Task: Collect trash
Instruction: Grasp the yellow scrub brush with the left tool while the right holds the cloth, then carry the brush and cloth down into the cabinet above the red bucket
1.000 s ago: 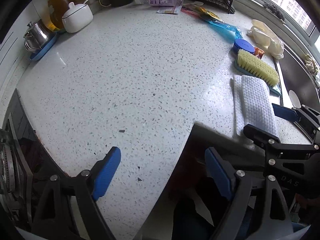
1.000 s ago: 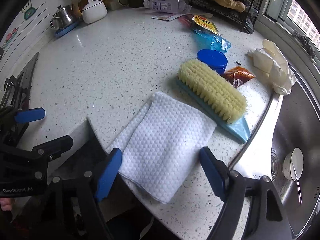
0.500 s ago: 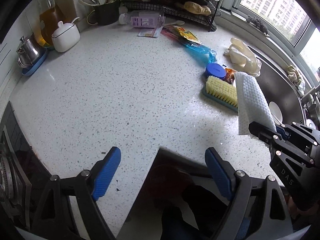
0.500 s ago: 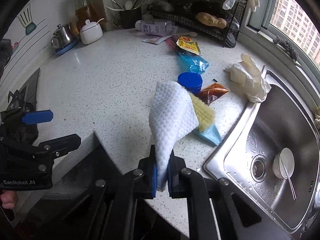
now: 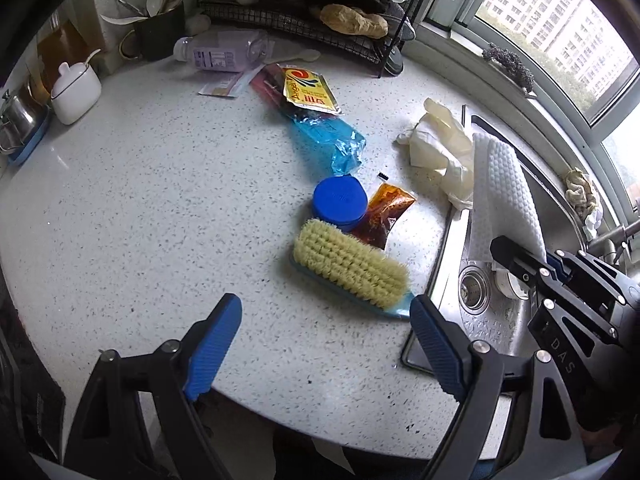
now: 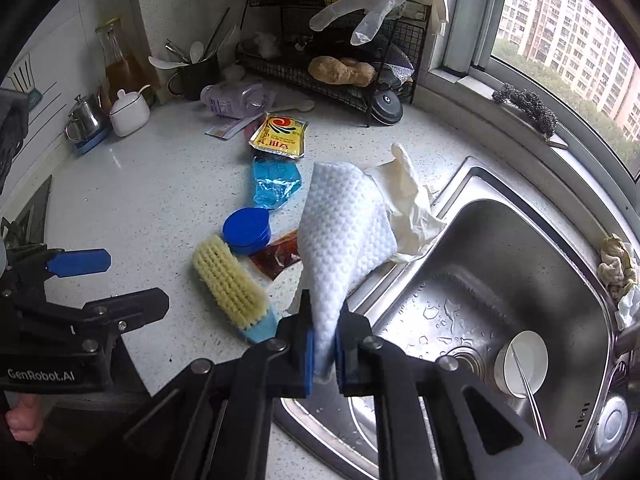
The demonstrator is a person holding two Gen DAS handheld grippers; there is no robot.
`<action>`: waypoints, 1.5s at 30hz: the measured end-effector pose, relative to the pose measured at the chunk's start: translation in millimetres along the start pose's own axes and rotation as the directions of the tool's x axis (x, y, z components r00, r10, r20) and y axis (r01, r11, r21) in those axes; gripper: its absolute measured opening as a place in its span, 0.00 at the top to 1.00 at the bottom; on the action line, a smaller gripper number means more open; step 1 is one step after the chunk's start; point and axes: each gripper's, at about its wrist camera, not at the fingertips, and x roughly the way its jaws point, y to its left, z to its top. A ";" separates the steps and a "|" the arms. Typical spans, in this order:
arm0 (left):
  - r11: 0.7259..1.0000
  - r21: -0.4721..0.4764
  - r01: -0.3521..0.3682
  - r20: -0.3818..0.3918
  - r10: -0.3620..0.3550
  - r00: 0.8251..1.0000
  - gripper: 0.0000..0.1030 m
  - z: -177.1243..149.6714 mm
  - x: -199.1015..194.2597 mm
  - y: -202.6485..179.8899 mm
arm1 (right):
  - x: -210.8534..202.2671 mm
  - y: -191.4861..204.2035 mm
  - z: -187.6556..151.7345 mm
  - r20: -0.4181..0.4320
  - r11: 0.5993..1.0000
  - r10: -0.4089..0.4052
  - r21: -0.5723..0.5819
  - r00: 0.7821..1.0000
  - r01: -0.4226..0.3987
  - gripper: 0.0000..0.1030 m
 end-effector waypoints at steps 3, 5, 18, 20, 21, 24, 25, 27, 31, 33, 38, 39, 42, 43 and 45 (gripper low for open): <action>0.996 -0.084 -0.035 -0.020 0.034 0.999 0.18 8.3 16.9 -8.2 | 13.5 -20.0 6.0 -0.010 0.999 0.013 -0.037 1.000 -0.014 0.93; 0.990 -0.127 -0.057 -0.034 0.053 0.998 0.18 11.9 26.3 -12.2 | 21.1 -29.8 8.4 -0.019 0.998 0.028 -0.054 0.999 -0.029 0.93; 0.951 -0.270 -0.147 -0.114 0.120 0.986 0.18 18.0 73.4 -12.1 | 60.1 -49.0 17.4 -0.088 0.976 0.157 -0.135 0.984 -0.168 0.93; 0.954 -0.252 -0.162 -0.103 0.140 0.985 0.26 18.5 71.6 -15.4 | 61.5 -50.5 16.1 -0.091 0.976 0.168 -0.123 0.982 -0.178 0.93; 0.954 -0.245 -0.171 -0.102 0.150 0.983 0.31 18.2 70.5 -16.1 | 61.7 -51.5 16.0 -0.094 0.976 0.172 -0.115 0.981 -0.183 0.93; 0.957 -0.229 -0.179 -0.092 0.161 0.983 0.51 14.7 65.8 -17.4 | 60.3 -51.6 14.7 -0.101 0.977 0.175 -0.107 0.979 -0.186 0.93; 0.959 -0.226 -0.174 -0.093 0.156 0.983 0.55 11.7 63.8 -16.5 | 58.7 -50.6 13.8 -0.101 0.976 0.178 -0.107 0.979 -0.188 0.93; 0.964 -0.220 -0.151 -0.084 0.135 0.987 0.59 3.0 59.0 -16.4 | 55.5 -47.7 12.9 -0.101 0.975 0.179 -0.112 0.979 -0.190 0.93; 0.974 -0.188 -0.129 -0.054 0.121 0.991 0.64 -13.5 48.4 -15.0 | 49.0 -38.8 13.9 -0.096 0.973 0.185 -0.120 0.978 -0.196 0.93; 0.976 -0.187 -0.111 -0.027 0.108 0.994 0.67 -21.3 36.1 -12.9 | 42.7 -34.6 13.8 -0.089 0.971 0.194 -0.123 0.977 -0.204 0.93; 0.980 -0.177 -0.092 0.046 0.101 0.994 0.67 -36.5 3.4 -6.5 | 24.7 -21.3 14.6 -0.055 0.966 0.212 -0.136 0.976 -0.218 0.93; 0.981 -0.168 -0.093 0.058 0.104 0.993 0.67 -39.9 -1.7 -5.1 | 20.1 -20.0 12.6 -0.049 0.965 0.217 -0.137 0.975 -0.221 0.93; 0.980 -0.170 -0.101 0.080 0.116 0.990 0.67 -48.3 -13.5 -0.3 | 10.4 -8.8 9.3 -0.040 0.963 0.223 -0.145 0.974 -0.227 0.93; 0.979 -0.176 -0.104 0.088 0.121 0.989 0.67 -47.0 -14.4 1.3 | 7.6 -5.6 6.7 -0.038 0.962 0.226 -0.150 0.973 -0.229 0.93; 0.978 -0.183 -0.104 0.106 0.125 0.986 0.67 -55.1 -24.7 6.7 | 1.8 3.7 2.6 -0.035 0.959 0.230 -0.160 0.973 -0.233 0.93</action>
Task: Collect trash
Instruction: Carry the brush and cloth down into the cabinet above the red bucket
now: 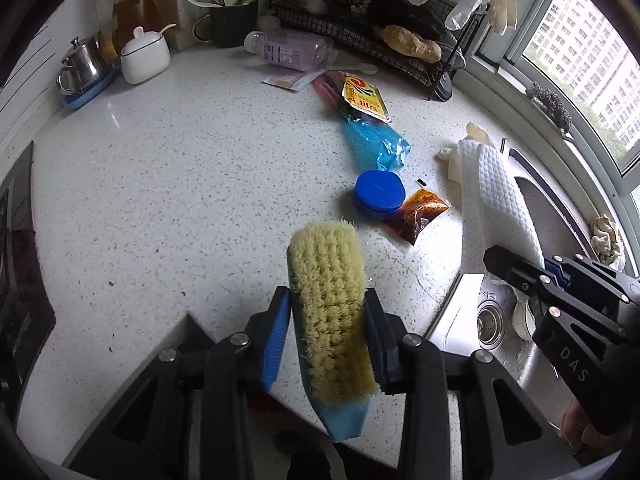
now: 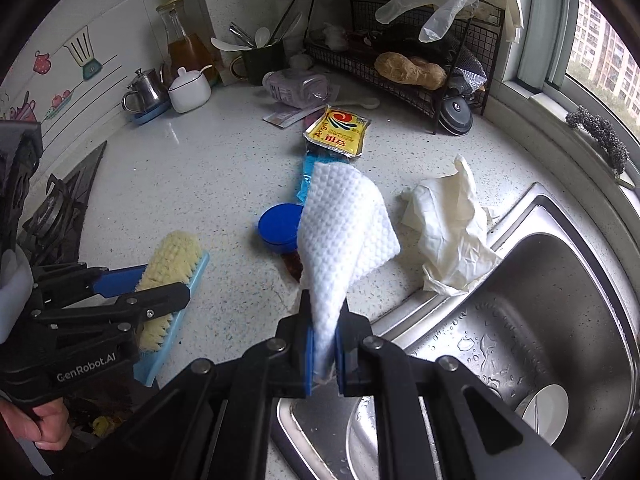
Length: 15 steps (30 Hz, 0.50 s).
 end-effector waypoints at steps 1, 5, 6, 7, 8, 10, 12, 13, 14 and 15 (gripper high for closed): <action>1.000 0.001 -0.001 0.009 0.001 1.000 0.67 -3.1 -3.9 4.0 | -3.6 7.3 -2.4 0.004 1.000 0.004 -0.005 1.000 -0.004 0.93; 1.000 0.006 -0.027 0.032 0.027 0.999 0.67 -22.2 -18.8 21.5 | -9.6 31.5 -13.5 -0.003 1.000 0.022 -0.022 1.000 -0.022 0.93; 1.000 -0.003 -0.027 0.033 0.027 0.999 0.67 -27.6 -22.9 27.7 | -10.6 38.2 -16.2 -0.006 0.999 0.025 -0.029 1.000 -0.026 0.93; 1.000 -0.013 -0.027 0.037 0.028 0.999 0.67 -32.0 -25.9 31.7 | -11.5 46.0 -18.5 -0.007 0.999 0.029 -0.039 1.000 -0.029 0.93; 0.999 -0.020 -0.028 0.040 0.029 0.999 0.67 -38.7 -31.2 38.0 | -11.7 52.2 -19.8 -0.009 0.998 0.032 -0.049 0.999 -0.032 0.93; 0.999 -0.034 -0.032 0.049 0.034 0.998 0.67 -50.6 -41.3 48.1 | -15.4 65.9 -25.0 -0.010 0.997 0.046 -0.061 0.999 -0.046 0.93; 0.998 -0.053 -0.028 0.057 0.031 0.998 0.67 -64.8 -53.4 60.3 | -18.4 81.1 -31.2 -0.011 0.995 0.060 -0.074 0.998 -0.061 0.93; 0.998 -0.060 -0.027 0.061 0.031 0.998 0.67 -72.3 -59.3 65.9 | -19.6 87.5 -35.0 -0.013 0.994 0.070 -0.081 0.997 -0.071 0.93; 0.997 -0.067 -0.028 0.065 0.032 0.997 0.67 -80.4 -64.9 71.7 | -20.3 94.0 -38.7 -0.016 0.993 0.079 -0.086 0.997 -0.080 0.93; 0.997 -0.073 -0.030 0.066 0.034 0.997 0.67 -88.5 -70.0 77.0 | -21.7 101.8 -43.2 -0.020 0.992 0.087 -0.091 0.996 -0.089 0.93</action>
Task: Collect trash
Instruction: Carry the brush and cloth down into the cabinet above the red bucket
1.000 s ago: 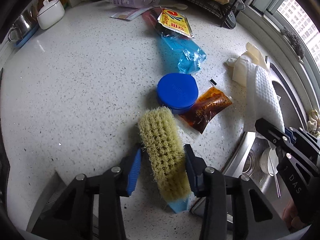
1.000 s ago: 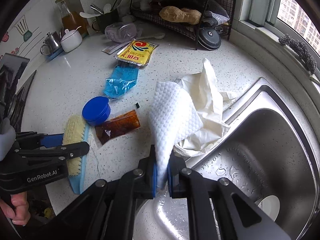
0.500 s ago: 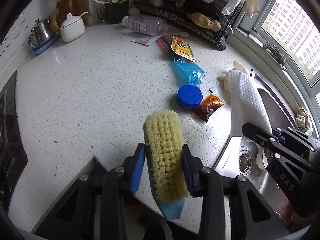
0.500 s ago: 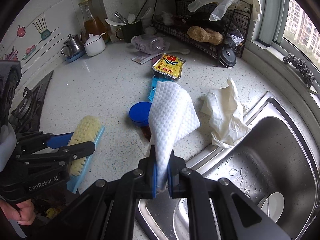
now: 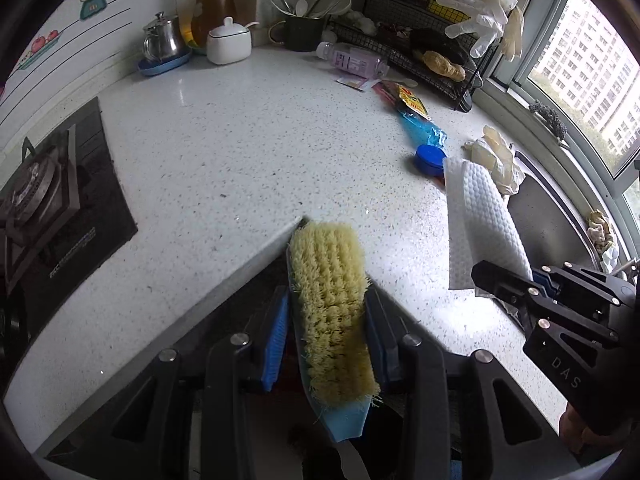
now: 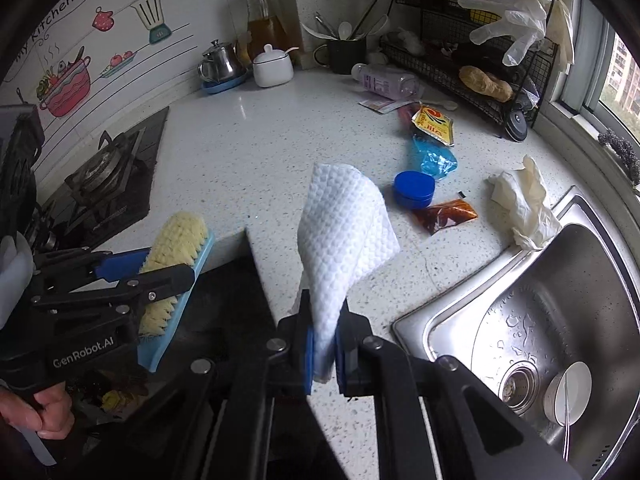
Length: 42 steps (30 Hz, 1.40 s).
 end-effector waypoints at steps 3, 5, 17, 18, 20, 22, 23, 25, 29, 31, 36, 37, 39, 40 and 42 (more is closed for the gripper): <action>1.000 -0.019 -0.009 -0.003 0.009 1.000 0.67 -24.2 -12.9 15.9 | -1.5 20.2 -14.7 -0.009 1.000 0.012 -0.021 1.000 -0.012 0.93; 0.999 -0.032 -0.012 -0.009 0.012 1.000 0.67 -40.0 -19.8 25.0 | -1.9 33.6 -24.2 -0.019 0.999 0.021 -0.033 1.000 -0.021 0.93; 0.995 -0.102 -0.014 -0.113 0.003 0.994 0.67 -127.3 -16.9 62.6 | 22.2 86.0 -85.4 -0.134 0.994 0.072 -0.067 0.988 -0.081 0.93; 0.994 -0.106 -0.018 -0.125 0.004 0.992 0.67 -132.6 -11.5 64.4 | 26.9 87.2 -90.6 -0.148 0.994 0.072 -0.068 0.986 -0.083 0.93; 0.994 -0.110 -0.017 -0.151 0.001 0.989 0.67 -142.4 1.7 67.0 | 38.9 87.6 -99.7 -0.176 0.994 0.073 -0.067 0.982 -0.085 0.93; 0.994 -0.106 -0.015 -0.173 -0.003 0.985 0.67 -151.3 17.0 69.6 | 53.4 87.1 -109.3 -0.198 0.994 0.068 -0.066 0.978 -0.082 0.93; 0.994 -0.110 -0.021 -0.187 0.000 0.982 0.67 -155.6 26.2 71.3 | 61.4 85.0 -113.4 -0.203 0.994 0.069 -0.064 0.977 -0.084 0.93; 0.995 -0.095 -0.017 -0.193 -0.001 0.981 0.67 -163.4 44.7 72.2 | 76.8 84.3 -124.7 -0.209 0.994 0.077 -0.058 0.975 -0.091 0.93; 0.996 -0.086 -0.009 -0.233 -0.011 0.972 0.67 -177.6 91.4 76.2 | 116.5 72.5 -143.1 -0.245 0.997 0.060 -0.037 0.968 -0.071 0.93; 0.997 -0.080 0.003 -0.244 -0.023 0.969 0.67 -183.0 115.0 77.4 | 136.6 65.5 -151.0 -0.246 0.997 0.059 -0.027 0.967 -0.068 0.93; 0.999 -0.045 0.012 -0.260 -0.023 0.965 0.67 -196.6 178.1 84.8 | 196.4 47.9 -171.5 -0.268 0.999 0.032 0.009 0.963 -0.031 0.93; 0.999 -0.038 0.015 -0.259 -0.025 0.966 0.67 -199.7 191.4 86.7 | 208.5 46.0 -174.0 -0.275 1.000 0.029 0.013 0.961 -0.027 0.93; 0.999 -0.020 0.030 -0.261 -0.034 0.965 0.67 -204.6 216.1 88.3 | 232.2 41.6 -182.2 -0.284 1.000 0.027 0.016 0.958 -0.024 0.93; 0.999 -0.018 0.030 -0.271 -0.034 0.962 0.67 -207.4 229.2 89.9 | 243.8 39.3 -187.5 -0.292 0.999 0.029 0.022 0.956 -0.024 0.93; 0.999 -0.006 0.039 -0.288 -0.039 0.957 0.67 -212.8 255.4 92.4 | 266.7 34.3 -197.5 -0.308 0.999 0.034 0.037 0.951 -0.023 0.93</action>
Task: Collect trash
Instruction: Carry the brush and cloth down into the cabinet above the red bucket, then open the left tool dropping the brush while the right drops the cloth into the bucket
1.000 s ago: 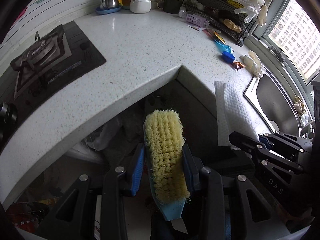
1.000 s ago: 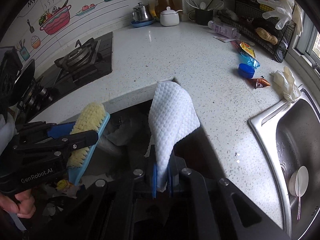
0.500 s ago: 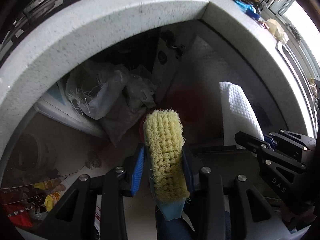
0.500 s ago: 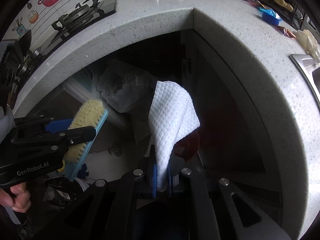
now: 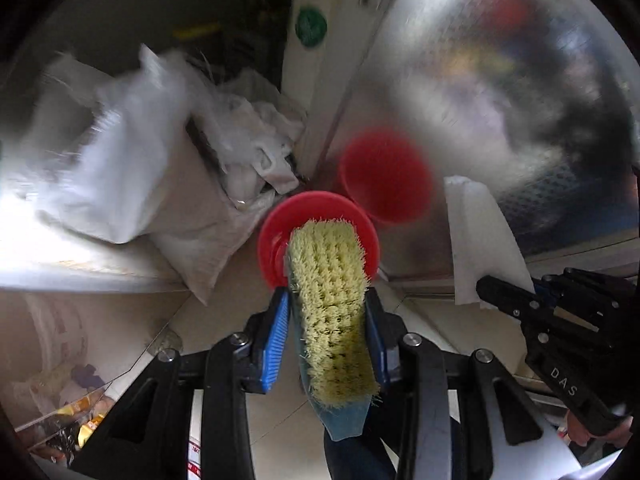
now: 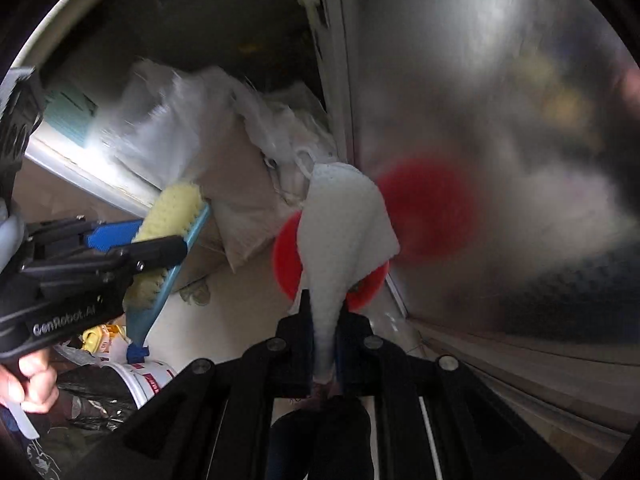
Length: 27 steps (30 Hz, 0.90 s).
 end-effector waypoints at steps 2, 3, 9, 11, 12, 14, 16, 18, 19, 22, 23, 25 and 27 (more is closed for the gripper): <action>1.000 0.015 0.006 -0.017 -0.006 1.000 0.67 3.2 23.3 2.1 | 23.2 -12.2 -0.4 -0.018 1.000 0.003 0.018 1.000 -0.002 0.93; 1.000 0.020 0.009 -0.024 -0.009 1.000 0.67 4.8 34.6 3.0 | 34.8 -15.6 0.0 -0.025 1.000 0.003 0.030 1.000 -0.002 0.93; 0.998 0.032 0.056 -0.047 -0.054 0.997 0.66 14.2 81.5 4.0 | 75.2 -30.6 -4.7 -0.055 0.996 0.000 0.087 0.998 0.005 0.93; 0.998 0.041 0.057 -0.059 -0.054 0.997 0.65 17.7 91.3 3.2 | 83.8 -38.3 -7.3 -0.051 0.995 -0.002 0.096 0.999 0.007 0.93; 0.997 0.045 0.060 -0.067 -0.057 0.996 0.65 19.6 96.6 2.6 | 87.1 -40.4 -6.5 -0.053 0.995 -0.003 0.102 0.999 0.008 0.93; 0.996 0.053 0.067 -0.079 -0.063 0.995 0.65 24.0 104.4 0.1 | 95.2 -44.4 -5.5 -0.056 0.994 -0.006 0.108 0.998 0.012 0.93; 0.995 0.074 0.071 -0.083 -0.065 0.994 0.65 27.0 109.0 -2.4 | 99.2 -46.6 -5.3 -0.063 0.993 -0.002 0.120 0.998 0.009 0.93; 0.993 0.093 0.077 -0.092 -0.068 0.993 0.61 28.9 113.9 -3.5 | 99.9 -47.8 -4.5 -0.063 0.991 -0.002 0.132 0.998 0.010 0.93; 0.992 0.096 0.080 -0.098 -0.070 0.993 0.54 30.1 115.4 -3.7 | 100.9 -48.4 -4.2 -0.064 0.991 0.001 0.136 0.998 0.008 0.93; 0.993 0.097 0.069 -0.097 -0.060 0.993 0.31 31.8 116.0 -1.3 | 103.5 -47.0 -2.8 -0.066 0.991 0.008 0.136 0.998 0.001 0.93; 0.993 0.095 0.064 -0.095 -0.055 0.994 0.29 32.6 119.0 0.1 | 105.5 -46.2 -2.7 -0.067 0.991 0.008 0.131 0.998 0.001 0.93; 0.994 0.088 0.062 -0.099 -0.054 0.994 0.28 32.4 119.9 2.8 | 107.7 -45.4 -2.2 -0.068 0.994 0.003 0.113 0.998 0.004 0.93; 0.995 0.085 0.049 -0.098 -0.040 0.994 0.24 31.1 121.9 6.0 | 106.3 -45.3 -2.3 -0.071 0.995 0.006 0.100 0.997 0.001 0.93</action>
